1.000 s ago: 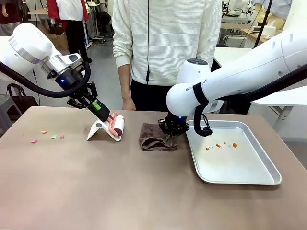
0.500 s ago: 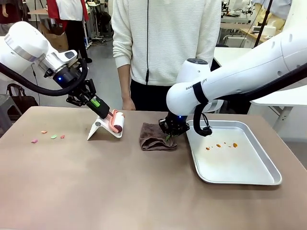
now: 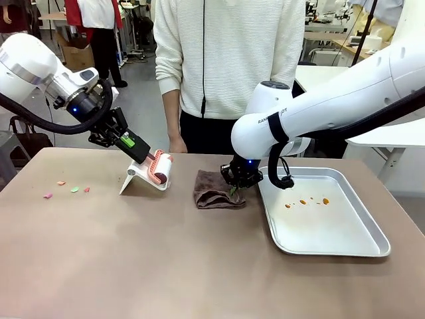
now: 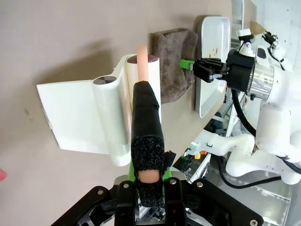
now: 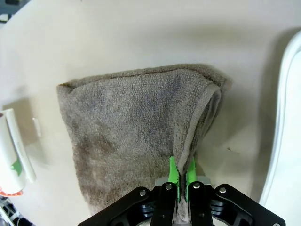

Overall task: Clean the surface of the table.
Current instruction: Hold the Lint Roller with your left hand and the towel with your right hand.

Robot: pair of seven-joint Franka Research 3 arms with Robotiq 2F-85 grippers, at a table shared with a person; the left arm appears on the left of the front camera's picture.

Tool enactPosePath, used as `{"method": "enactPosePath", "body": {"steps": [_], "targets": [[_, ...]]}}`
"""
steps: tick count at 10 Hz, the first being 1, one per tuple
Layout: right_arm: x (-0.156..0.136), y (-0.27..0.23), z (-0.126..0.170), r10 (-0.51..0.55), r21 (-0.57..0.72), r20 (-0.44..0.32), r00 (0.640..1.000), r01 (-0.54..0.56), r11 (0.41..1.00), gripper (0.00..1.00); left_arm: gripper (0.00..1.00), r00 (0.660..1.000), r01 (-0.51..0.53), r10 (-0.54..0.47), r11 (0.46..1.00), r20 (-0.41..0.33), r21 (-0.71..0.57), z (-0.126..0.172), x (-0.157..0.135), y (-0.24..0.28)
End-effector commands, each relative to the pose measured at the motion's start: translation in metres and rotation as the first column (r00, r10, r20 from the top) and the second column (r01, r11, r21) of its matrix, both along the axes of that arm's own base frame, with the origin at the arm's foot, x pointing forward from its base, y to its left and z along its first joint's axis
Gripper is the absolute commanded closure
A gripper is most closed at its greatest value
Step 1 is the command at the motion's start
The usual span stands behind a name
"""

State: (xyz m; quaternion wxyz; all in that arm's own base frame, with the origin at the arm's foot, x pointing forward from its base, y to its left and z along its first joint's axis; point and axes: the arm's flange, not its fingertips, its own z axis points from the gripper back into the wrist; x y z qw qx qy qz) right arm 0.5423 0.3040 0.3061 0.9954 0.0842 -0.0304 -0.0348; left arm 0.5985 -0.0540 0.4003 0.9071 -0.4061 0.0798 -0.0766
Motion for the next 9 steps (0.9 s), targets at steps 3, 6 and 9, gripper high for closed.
{"method": "enactPosePath", "body": {"steps": [3, 6, 9], "targets": [[0.006, 0.001, -0.013, -0.029, 0.023, -0.002, 1.0, 0.029, 0.999, 1.0, 1.0, 0.996, -0.064, 0.073, 0.988, 0.056, -0.142, -0.006, 0.006, -0.014], [0.007, -0.002, -0.016, -0.032, 0.03, -0.014, 0.999, 0.033, 0.999, 1.0, 1.0, 0.989, -0.098, 0.118, 0.972, 0.083, -0.213, -0.017, 0.009, -0.025], [0.008, -0.003, -0.019, -0.033, 0.038, -0.016, 0.999, 0.033, 0.999, 1.0, 1.0, 0.998, -0.043, 0.05, 0.99, 0.049, -0.135, -0.013, 0.01, -0.025]]}}
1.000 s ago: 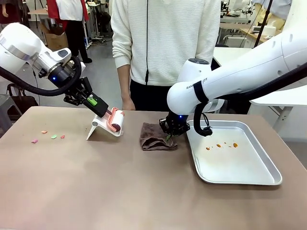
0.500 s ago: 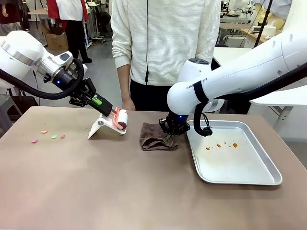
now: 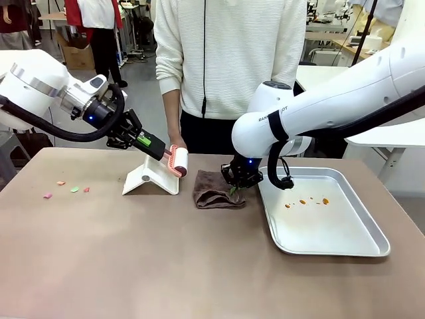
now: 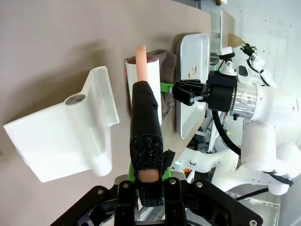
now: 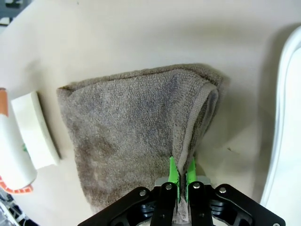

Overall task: Clean the surface of the table.
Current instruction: Hold the Lint Roller with your left hand and the towel with your right hand.

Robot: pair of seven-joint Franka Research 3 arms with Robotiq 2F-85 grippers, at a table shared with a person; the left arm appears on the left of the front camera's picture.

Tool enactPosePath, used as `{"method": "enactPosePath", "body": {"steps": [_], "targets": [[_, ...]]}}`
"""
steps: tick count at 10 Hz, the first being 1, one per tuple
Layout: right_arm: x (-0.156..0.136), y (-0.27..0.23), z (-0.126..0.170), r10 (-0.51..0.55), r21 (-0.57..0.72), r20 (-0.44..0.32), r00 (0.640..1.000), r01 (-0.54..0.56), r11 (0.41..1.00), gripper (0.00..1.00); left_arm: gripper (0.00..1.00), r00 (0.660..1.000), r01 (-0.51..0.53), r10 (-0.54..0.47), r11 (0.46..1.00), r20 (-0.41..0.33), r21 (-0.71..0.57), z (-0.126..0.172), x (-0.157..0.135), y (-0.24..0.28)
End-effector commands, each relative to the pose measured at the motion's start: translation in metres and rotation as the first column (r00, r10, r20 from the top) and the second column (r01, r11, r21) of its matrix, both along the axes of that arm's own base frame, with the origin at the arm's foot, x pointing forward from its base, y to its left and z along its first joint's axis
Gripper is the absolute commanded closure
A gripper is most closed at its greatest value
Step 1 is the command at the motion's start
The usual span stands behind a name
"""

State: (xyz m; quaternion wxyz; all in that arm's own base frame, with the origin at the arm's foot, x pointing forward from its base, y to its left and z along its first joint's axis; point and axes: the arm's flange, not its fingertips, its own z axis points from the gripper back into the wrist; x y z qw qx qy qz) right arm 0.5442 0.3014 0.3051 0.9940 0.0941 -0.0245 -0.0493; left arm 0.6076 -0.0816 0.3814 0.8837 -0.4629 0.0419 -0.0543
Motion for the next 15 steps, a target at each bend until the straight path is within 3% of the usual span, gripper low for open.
{"method": "enactPosePath", "body": {"steps": [1, 4, 6, 8, 9, 10, 11, 13, 15], "targets": [[0.007, -0.001, -0.02, -0.009, 0.021, -0.008, 1.0, 0.009, 1.0, 1.0, 1.0, 0.997, 0.069, -0.066, 0.993, 0.037, -0.097, 0.011, -0.001, 0.006], [0.008, -0.005, -0.018, 0.004, 0.074, -0.003, 1.0, -0.004, 0.997, 1.0, 1.0, 0.998, 0.028, -0.024, 0.997, 0.062, -0.07, 0.017, -0.005, 0.015], [0.005, -0.022, 0.002, 0.019, 0.281, 0.03, 0.999, -0.027, 0.959, 1.0, 1.0, 0.997, 0.009, -0.001, 0.995, 0.083, -0.095, 0.029, -0.013, 0.032], [-0.003, -0.051, 0.022, 0.022, 0.481, 0.057, 0.998, -0.047, 0.876, 1.0, 1.0, 0.996, 0.008, 0.007, 0.984, 0.086, -0.179, 0.049, -0.028, 0.06], [-0.01, -0.063, 0.028, 0.051, 0.574, 0.072, 0.996, -0.083, 0.814, 1.0, 1.0, 0.998, 0.018, -0.004, 0.974, 0.061, -0.226, 0.057, -0.037, 0.073], [-0.02, -0.073, 0.036, 0.092, 0.678, 0.101, 0.991, -0.136, 0.723, 1.0, 0.93, 0.999, 0.015, -0.006, 0.968, 0.036, -0.251, 0.064, -0.048, 0.086], [-0.033, -0.082, 0.045, 0.149, 0.762, 0.116, 0.982, -0.184, 0.621, 1.0, 0.93, 0.999, 0.016, -0.002, 0.965, 0.051, -0.261, 0.073, -0.061, 0.101], [-0.064, -0.098, 0.057, 0.278, 0.859, 0.208, 0.938, -0.311, 0.408, 1.0, 0.93, 0.995, 0.038, -0.004, 0.944, 0.103, -0.329, 0.085, -0.086, 0.13], [-0.105, -0.123, 0.068, 0.346, 0.881, 0.319, 0.882, -0.41, 0.235, 1.0, 0.93, 0.994, 0.024, 0.019, 0.925, 0.11, -0.379, 0.087, -0.115, 0.158]]}}
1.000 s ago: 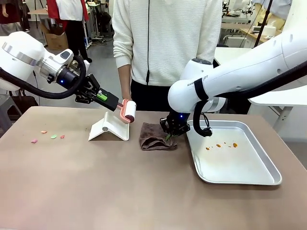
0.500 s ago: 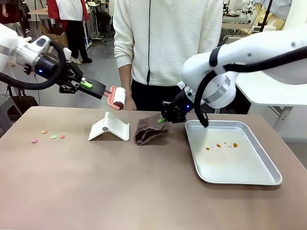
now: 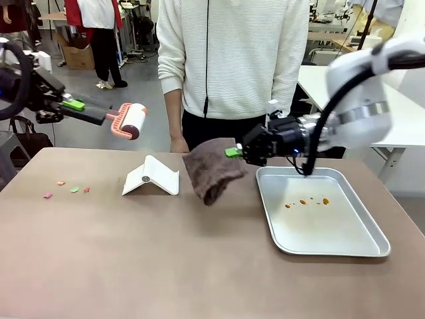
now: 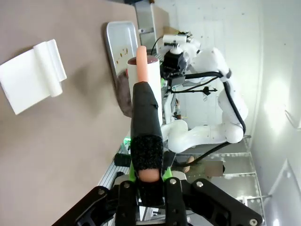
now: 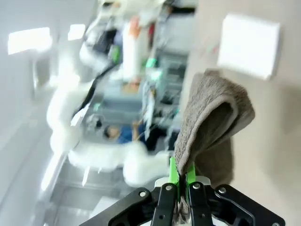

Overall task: Clean the surface of the table.
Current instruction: Hold the Lint Roller with your left hand and the towel with your right hand.

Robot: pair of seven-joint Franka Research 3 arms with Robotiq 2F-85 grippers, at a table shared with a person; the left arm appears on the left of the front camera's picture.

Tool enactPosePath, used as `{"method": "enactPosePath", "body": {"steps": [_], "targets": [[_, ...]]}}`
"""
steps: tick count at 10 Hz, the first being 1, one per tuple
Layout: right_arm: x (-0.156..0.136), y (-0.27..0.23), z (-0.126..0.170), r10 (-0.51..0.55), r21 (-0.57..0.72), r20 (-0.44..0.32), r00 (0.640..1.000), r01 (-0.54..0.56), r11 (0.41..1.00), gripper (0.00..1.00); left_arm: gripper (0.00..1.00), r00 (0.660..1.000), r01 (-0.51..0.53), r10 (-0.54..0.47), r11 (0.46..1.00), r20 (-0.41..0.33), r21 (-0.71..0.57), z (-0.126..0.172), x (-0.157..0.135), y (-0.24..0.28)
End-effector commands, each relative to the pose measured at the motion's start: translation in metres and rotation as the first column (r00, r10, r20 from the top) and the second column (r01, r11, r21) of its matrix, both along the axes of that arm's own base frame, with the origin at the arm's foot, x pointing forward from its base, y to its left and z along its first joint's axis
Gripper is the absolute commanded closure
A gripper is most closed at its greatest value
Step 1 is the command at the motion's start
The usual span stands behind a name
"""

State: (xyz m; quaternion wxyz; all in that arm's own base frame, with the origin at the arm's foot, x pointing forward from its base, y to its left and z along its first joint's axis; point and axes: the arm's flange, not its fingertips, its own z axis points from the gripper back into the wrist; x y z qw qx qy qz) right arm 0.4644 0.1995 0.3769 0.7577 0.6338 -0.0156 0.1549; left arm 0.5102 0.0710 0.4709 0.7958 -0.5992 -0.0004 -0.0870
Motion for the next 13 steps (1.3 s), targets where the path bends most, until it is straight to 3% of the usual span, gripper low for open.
{"method": "enactPosePath", "body": {"steps": [1, 4, 5, 7, 8, 10, 13], "targets": [[-0.042, -0.038, 0.0, 0.093, 0.066, 0.044, 0.995, -0.096, 0.993, 1.0, 0.93, 0.999, -0.004, 0.006, 0.998, 0.032, -0.066, -0.004, -0.032, 0.018], [-0.067, -0.133, 0.006, -0.046, 0.228, 0.104, 0.993, 0.021, 0.974, 1.0, 0.93, 0.998, 0.007, -0.008, 1.0, -0.062, -0.023, -0.023, -0.063, 0.065], [-0.073, -0.156, 0.009, -0.085, 0.26, 0.095, 0.992, 0.057, 0.964, 1.0, 0.93, 0.996, -0.044, 0.041, 0.998, -0.084, -0.038, -0.03, -0.075, 0.087], [-0.085, -0.219, 0.004, -0.212, 0.355, 0.054, 0.976, 0.18, 0.918, 1.0, 0.93, 0.99, -0.143, 0.141, 0.979, -0.027, -0.146, -0.036, -0.101, 0.132], [-0.09, -0.241, -0.003, -0.228, 0.404, 0.062, 0.972, 0.184, 0.896, 1.0, 0.93, 0.992, -0.126, 0.127, 0.975, -0.007, -0.181, -0.042, -0.11, 0.146], [-0.099, -0.277, -0.019, -0.298, 0.48, 0.029, 0.954, 0.248, 0.842, 1.0, 0.93, 1.0, 0.015, -0.01, 0.982, 0.028, -0.187, -0.064, -0.125, 0.166], [-0.118, -0.313, -0.04, -0.503, 0.513, -0.061, 0.862, 0.459, 0.725, 1.0, 0.93, 0.995, 0.04, -0.008, 0.95, 0.103, -0.308, -0.089, -0.133, 0.195]]}}
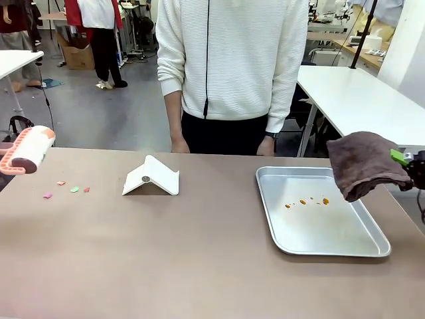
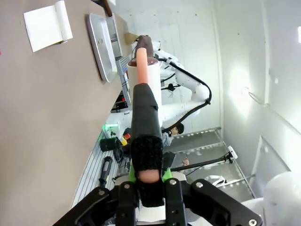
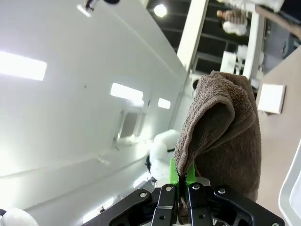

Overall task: Clean the surface of the table.
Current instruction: Hold the Lint Roller with your left hand and the towel with your right hand, then if a person points to the right, clean the right side of the table with your right hand, and if they point to the left, clean the left side with your left hand.

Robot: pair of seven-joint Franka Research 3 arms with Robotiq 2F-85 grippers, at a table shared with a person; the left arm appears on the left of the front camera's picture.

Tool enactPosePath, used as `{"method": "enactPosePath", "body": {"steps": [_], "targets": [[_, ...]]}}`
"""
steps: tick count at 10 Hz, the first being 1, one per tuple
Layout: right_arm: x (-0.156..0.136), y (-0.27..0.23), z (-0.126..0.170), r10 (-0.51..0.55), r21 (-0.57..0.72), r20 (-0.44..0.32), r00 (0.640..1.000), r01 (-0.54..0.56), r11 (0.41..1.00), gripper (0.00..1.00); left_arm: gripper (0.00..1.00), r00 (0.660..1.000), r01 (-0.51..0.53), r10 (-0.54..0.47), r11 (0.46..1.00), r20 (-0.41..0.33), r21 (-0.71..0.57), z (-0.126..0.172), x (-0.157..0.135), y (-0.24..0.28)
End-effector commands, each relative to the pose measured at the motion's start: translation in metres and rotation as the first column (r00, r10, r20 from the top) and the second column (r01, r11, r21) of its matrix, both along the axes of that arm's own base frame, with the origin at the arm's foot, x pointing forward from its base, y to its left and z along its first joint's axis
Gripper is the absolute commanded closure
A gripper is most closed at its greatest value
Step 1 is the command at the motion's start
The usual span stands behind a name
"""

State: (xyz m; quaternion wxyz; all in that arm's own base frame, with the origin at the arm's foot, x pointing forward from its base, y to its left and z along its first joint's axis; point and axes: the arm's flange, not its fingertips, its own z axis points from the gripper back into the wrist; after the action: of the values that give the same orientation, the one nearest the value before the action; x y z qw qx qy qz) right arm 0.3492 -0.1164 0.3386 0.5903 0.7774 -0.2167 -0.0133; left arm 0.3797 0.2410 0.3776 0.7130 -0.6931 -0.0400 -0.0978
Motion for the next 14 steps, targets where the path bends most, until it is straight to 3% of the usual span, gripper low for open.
{"method": "enactPosePath", "body": {"steps": [1, 2, 3, 4, 14], "targets": [[-0.003, 0.002, -0.008, -0.103, 0.053, 0.01, 0.995, 0.102, 0.993, 1.0, 0.93, 0.998, 0.046, -0.043, 0.996, 0.051, -0.077, -0.001, 0.003, 0.028], [-0.001, 0.003, -0.014, -0.122, 0.075, 0.025, 0.992, 0.119, 0.99, 1.0, 0.93, 0.999, 0.04, -0.038, 0.996, 0.016, -0.077, -0.025, 0.014, 0.027], [0.002, 0.008, -0.017, -0.144, 0.064, 0.03, 0.989, 0.142, 0.988, 1.0, 0.93, 0.999, 0.042, -0.044, 0.998, -0.029, -0.053, -0.009, 0.013, 0.013], [-0.005, -0.008, -0.012, -0.079, 0.044, -0.019, 0.997, 0.08, 0.996, 1.0, 0.93, 1.0, 0.02, -0.019, 0.999, 0.018, -0.047, -0.031, 0.007, -0.009], [-0.005, -0.008, -0.012, -0.079, 0.044, -0.019, 0.997, 0.08, 0.996, 1.0, 0.93, 1.0, 0.02, -0.019, 0.999, 0.018, -0.047, -0.031, 0.007, -0.009]]}}
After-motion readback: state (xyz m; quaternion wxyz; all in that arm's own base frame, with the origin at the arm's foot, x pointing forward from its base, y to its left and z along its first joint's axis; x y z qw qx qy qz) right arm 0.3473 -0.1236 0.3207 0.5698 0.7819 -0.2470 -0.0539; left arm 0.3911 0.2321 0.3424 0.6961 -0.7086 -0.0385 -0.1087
